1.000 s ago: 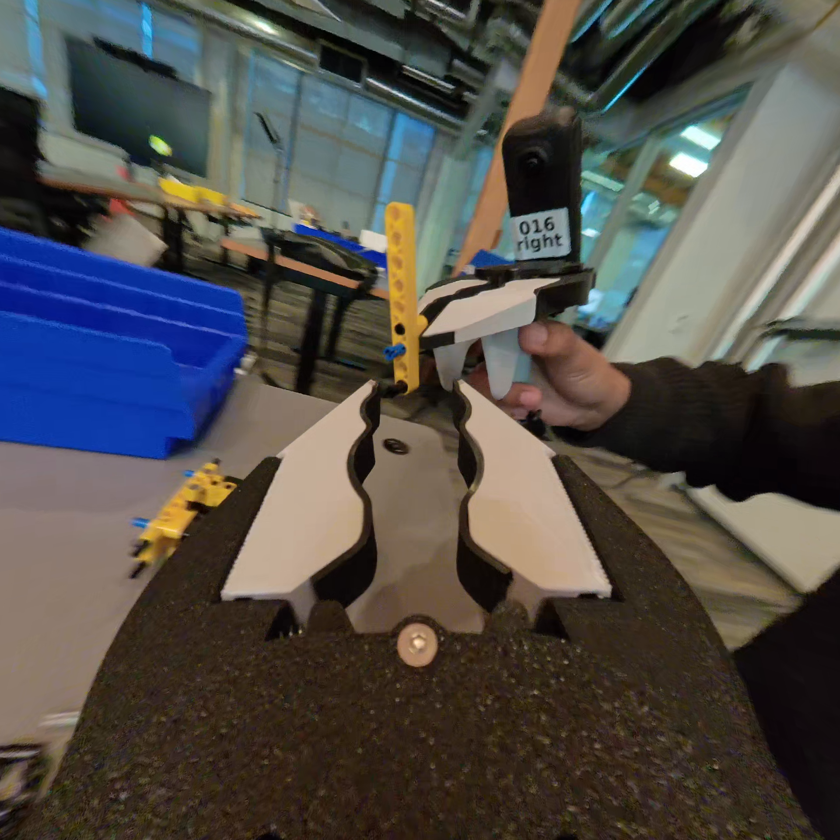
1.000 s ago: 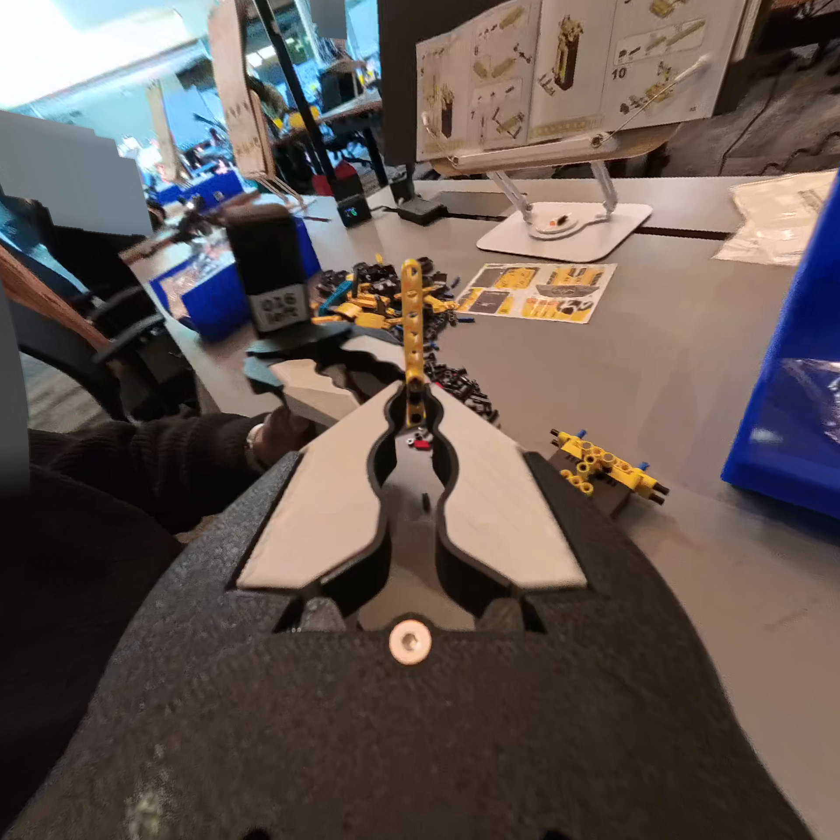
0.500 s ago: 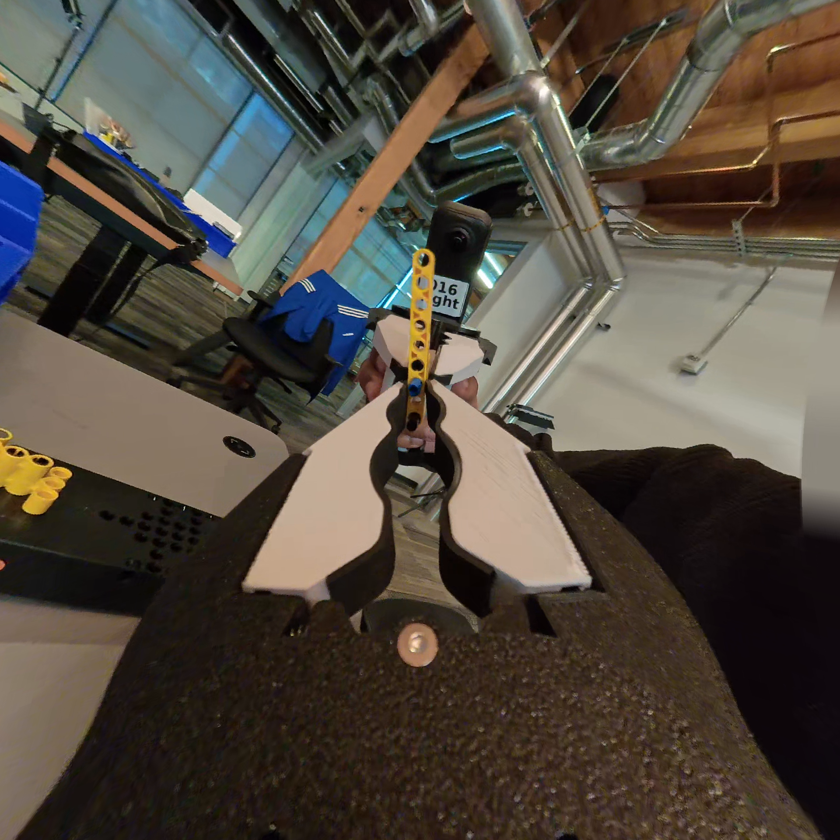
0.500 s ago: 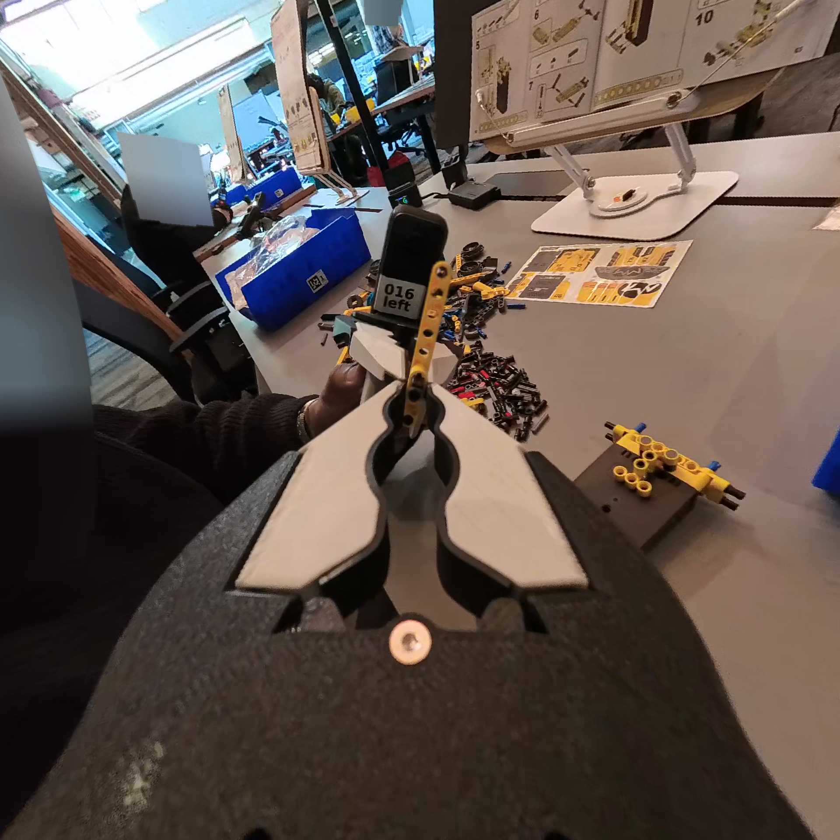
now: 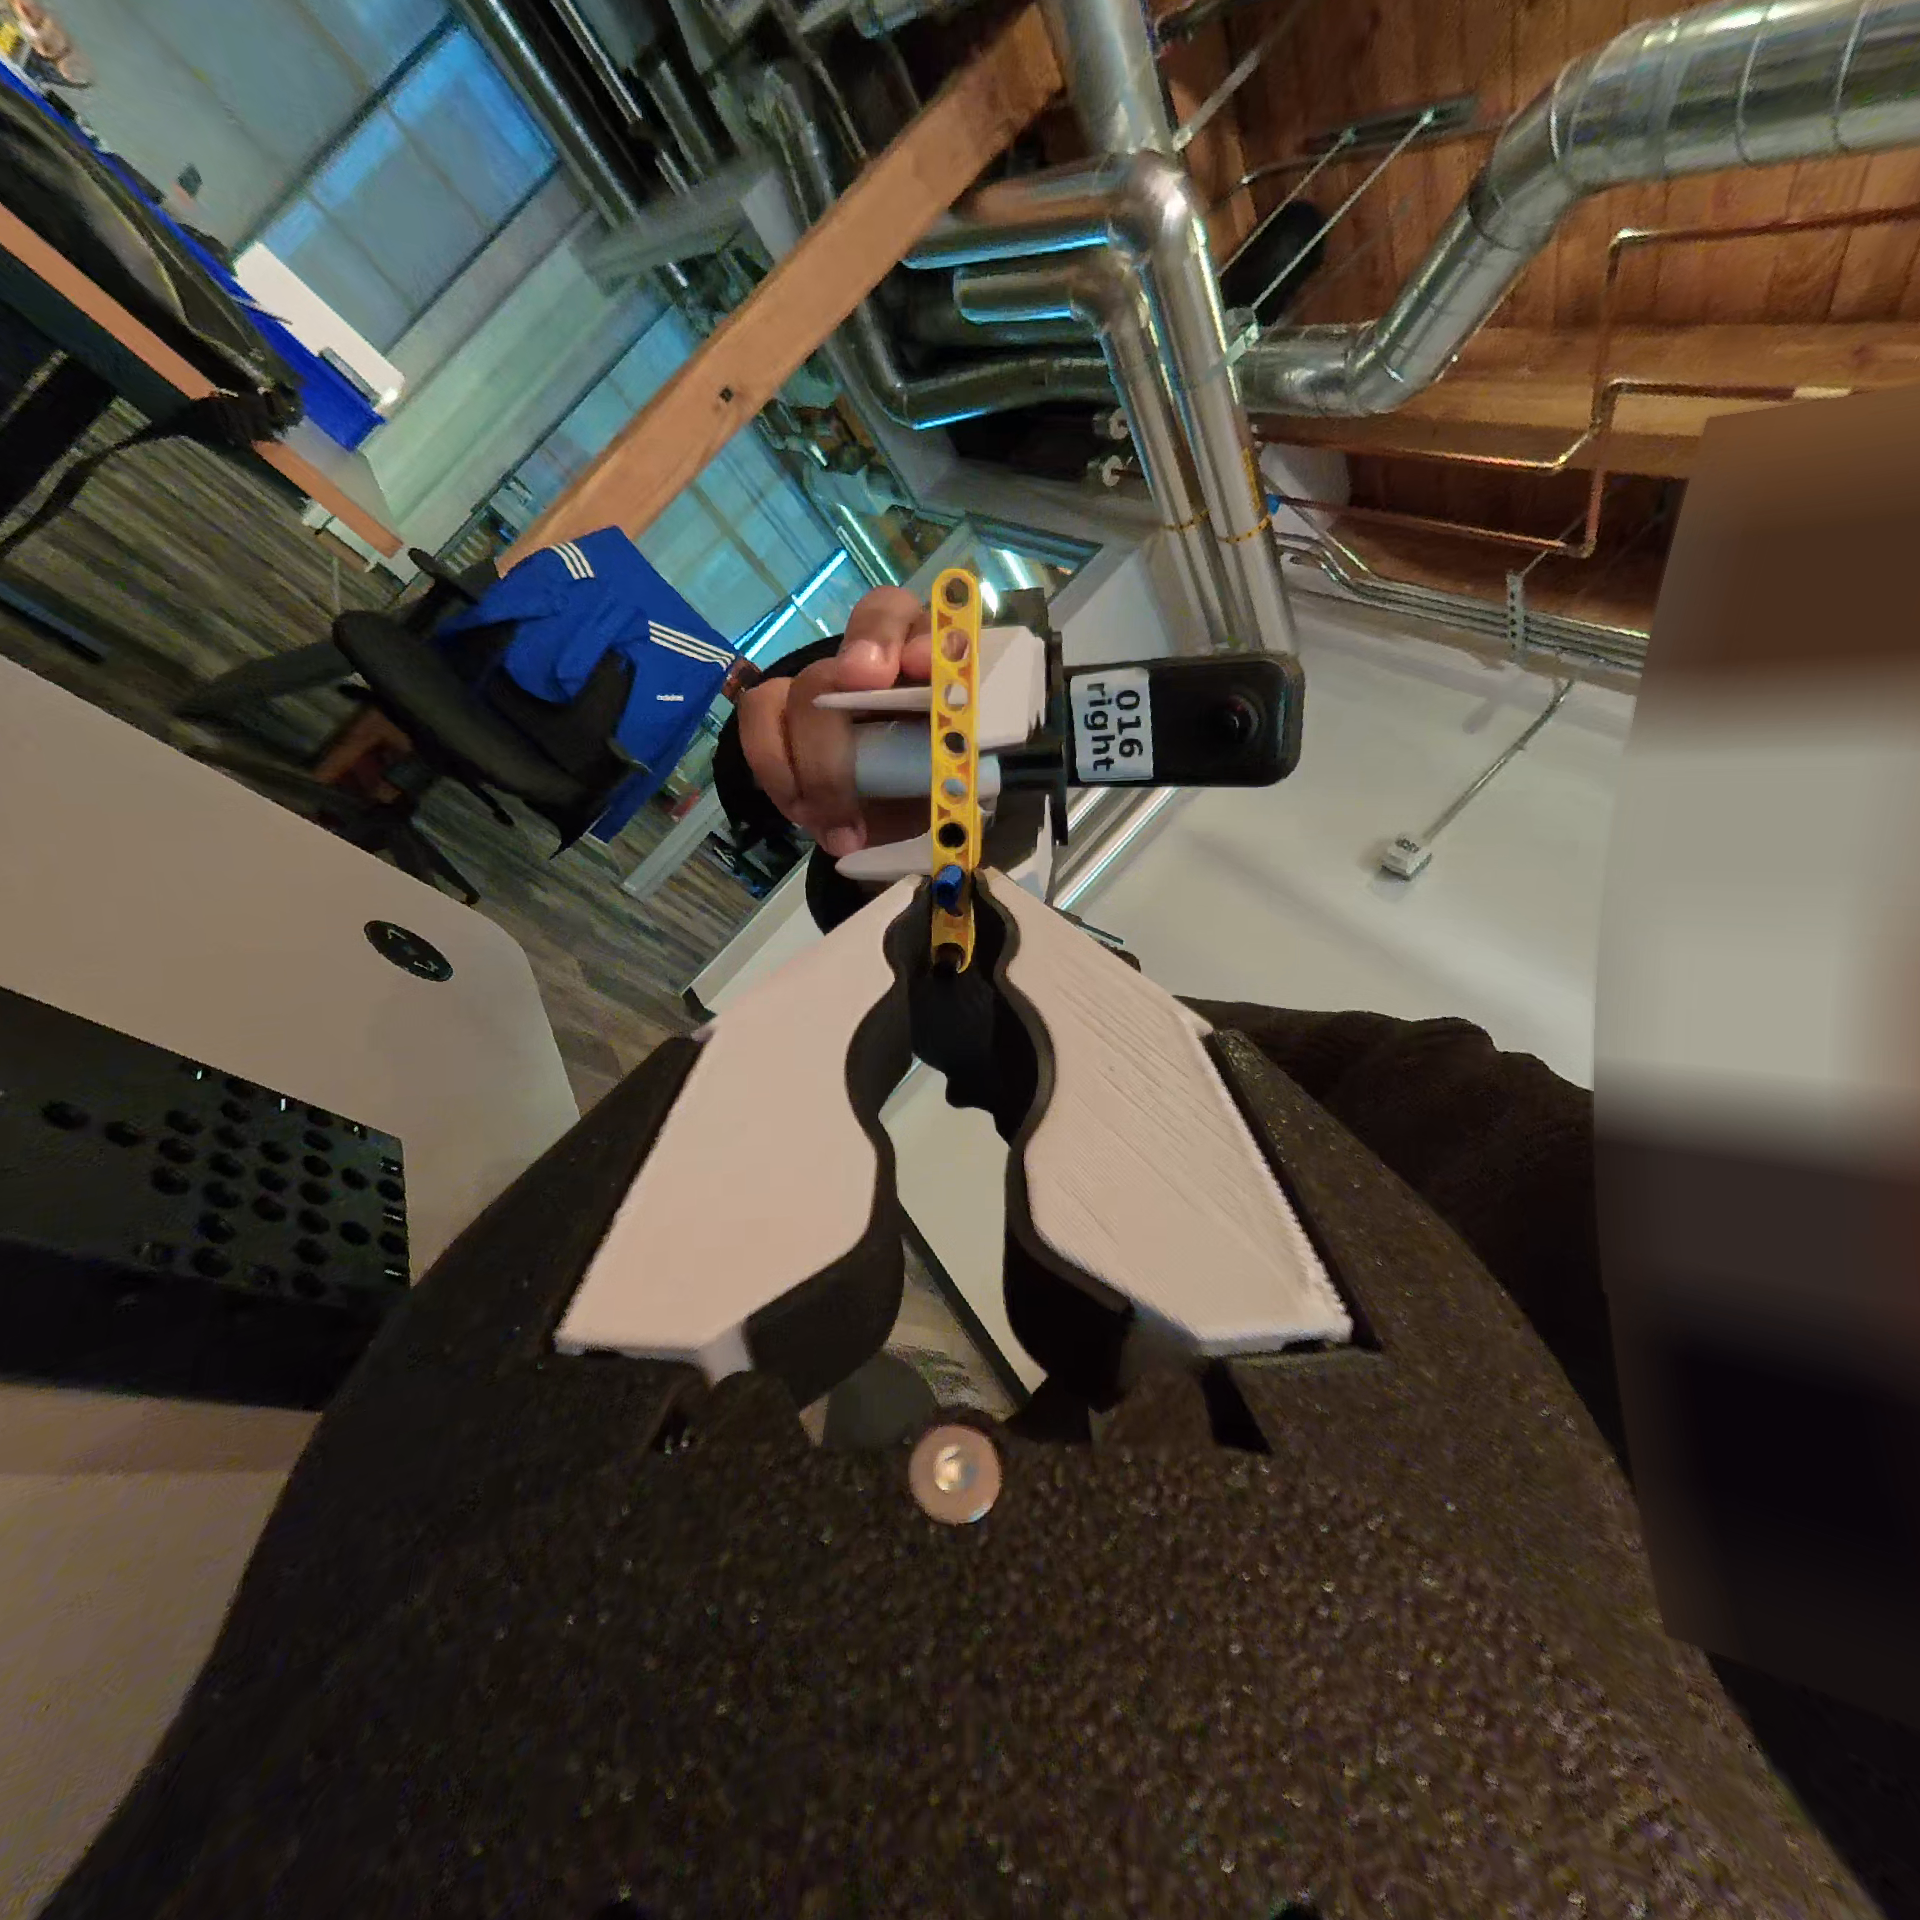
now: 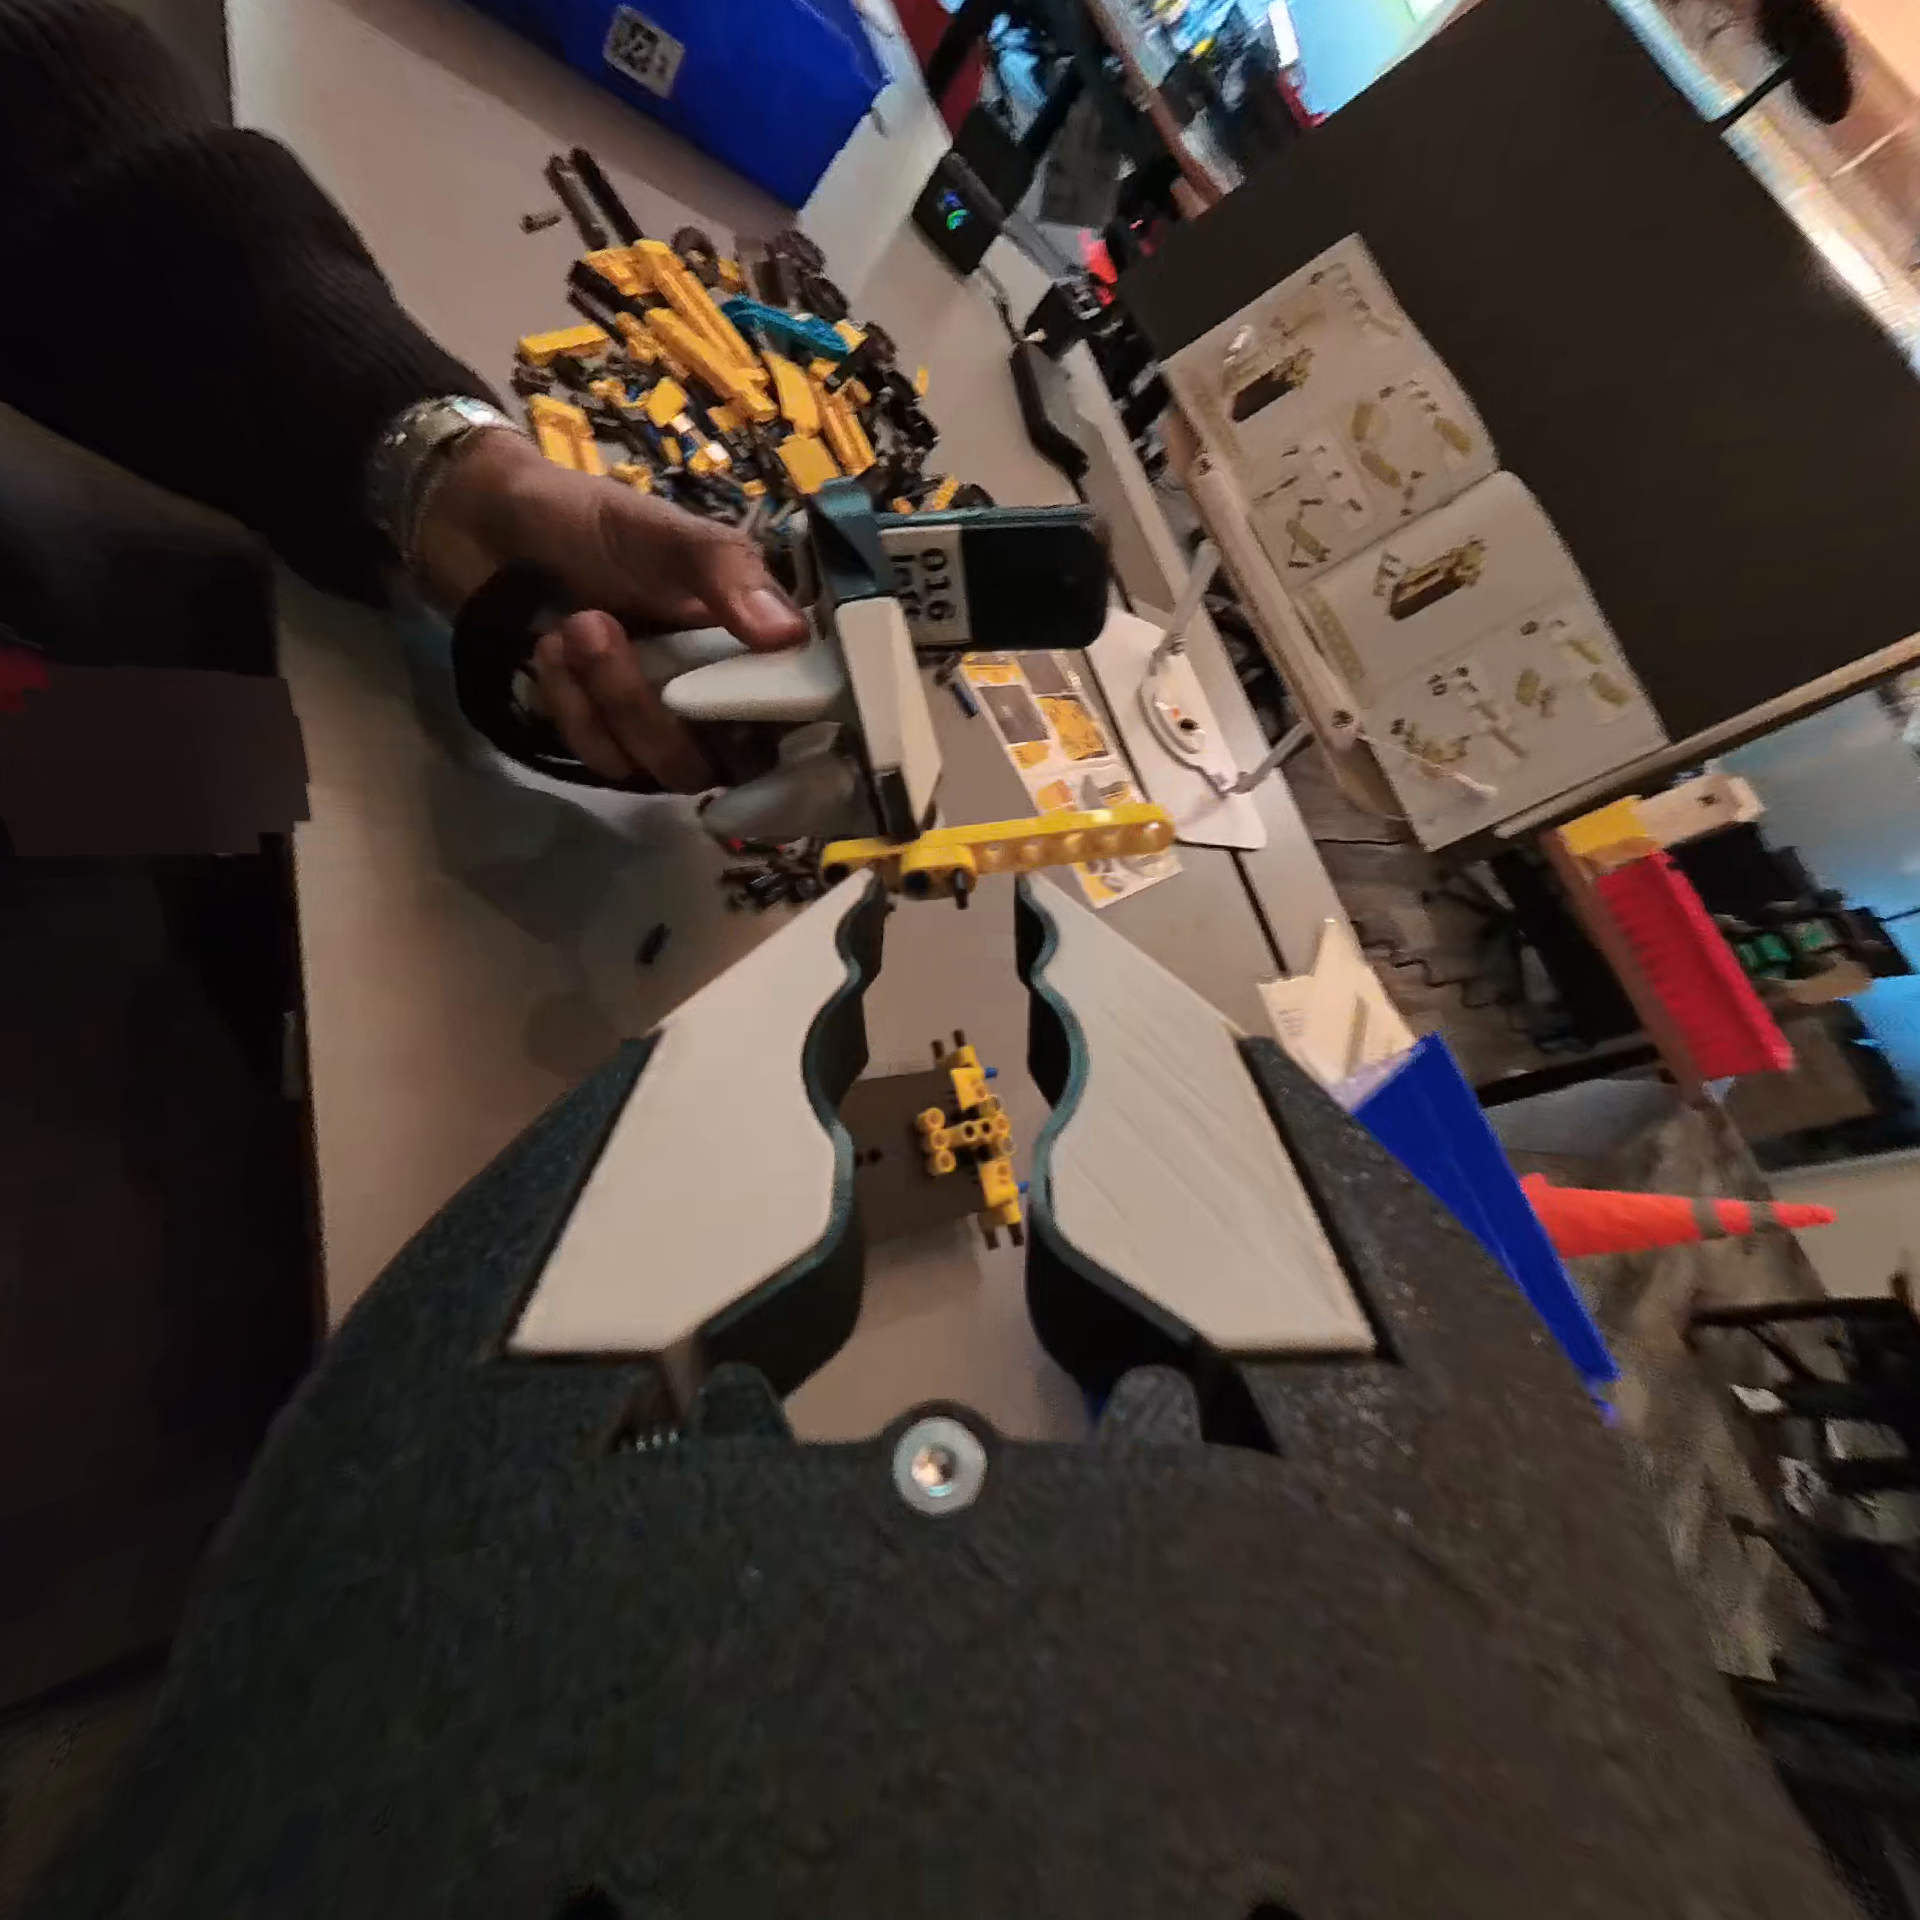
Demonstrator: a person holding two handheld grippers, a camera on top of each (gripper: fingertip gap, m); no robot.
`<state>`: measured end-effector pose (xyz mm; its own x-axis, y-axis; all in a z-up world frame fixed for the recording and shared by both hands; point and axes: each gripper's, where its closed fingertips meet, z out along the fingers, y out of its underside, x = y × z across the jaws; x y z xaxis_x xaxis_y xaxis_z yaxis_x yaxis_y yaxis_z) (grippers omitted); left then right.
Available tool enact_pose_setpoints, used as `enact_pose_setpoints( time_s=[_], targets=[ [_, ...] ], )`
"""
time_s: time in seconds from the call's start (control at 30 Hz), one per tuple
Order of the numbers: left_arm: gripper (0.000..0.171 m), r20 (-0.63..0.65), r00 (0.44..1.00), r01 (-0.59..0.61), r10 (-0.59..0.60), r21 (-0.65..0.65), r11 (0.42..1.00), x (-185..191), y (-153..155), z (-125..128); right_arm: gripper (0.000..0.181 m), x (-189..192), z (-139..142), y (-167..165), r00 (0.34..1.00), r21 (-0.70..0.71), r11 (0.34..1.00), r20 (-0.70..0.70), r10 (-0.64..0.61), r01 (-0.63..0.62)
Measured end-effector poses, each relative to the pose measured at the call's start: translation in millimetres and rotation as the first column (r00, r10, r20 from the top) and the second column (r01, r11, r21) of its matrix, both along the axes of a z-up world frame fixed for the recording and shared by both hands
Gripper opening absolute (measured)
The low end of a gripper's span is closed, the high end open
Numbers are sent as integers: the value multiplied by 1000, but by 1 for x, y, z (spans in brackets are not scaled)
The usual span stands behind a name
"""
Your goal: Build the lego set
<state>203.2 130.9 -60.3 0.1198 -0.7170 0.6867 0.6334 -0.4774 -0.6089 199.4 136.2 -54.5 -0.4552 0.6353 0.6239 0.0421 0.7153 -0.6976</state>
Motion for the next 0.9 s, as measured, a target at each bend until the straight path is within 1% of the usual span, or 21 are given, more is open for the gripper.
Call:
enact_pose_setpoints(
  time_s=[0.07,0.2,0.23,0.27,0.47,0.7,0.8,0.87,0.9],
  targets=[
    [6,1,1000,4,-4,1,1000,0,0,0,25,-1,-6,1,999,31,1000,33,-1,0],
    [6,9,1000,16,-16,-5,1000,0,-1,0,24,-4,-8,-2,999,45,999,42,9,-11],
    [6,11,1000,21,-20,-9,1000,0,-1,0,19,-4,-9,-2,999,48,999,48,9,-12],
    [6,14,1000,27,-27,-11,1000,1,-2,0,16,-4,-8,-1,999,51,999,41,8,-10],
    [6,23,999,28,-28,-16,999,1,-1,0,17,-4,-4,-3,1000,66,998,-5,14,-13],
    [6,25,999,45,-45,-17,999,2,-3,0,16,-3,-5,-6,1000,57,998,2,26,-26],
    [6,4,999,38,-38,-14,999,5,-3,-1,15,-1,-6,-5,998,22,1000,59,11,-12],
    [8,-15,1000,-8,8,-24,1000,2,3,-4,15,-2,-9,0,993,-1,1000,117,-27,27],
    [12,-24,999,-40,39,-25,999,-2,5,-4,15,-3,-11,4,990,3,999,132,-49,49]
  ],
)
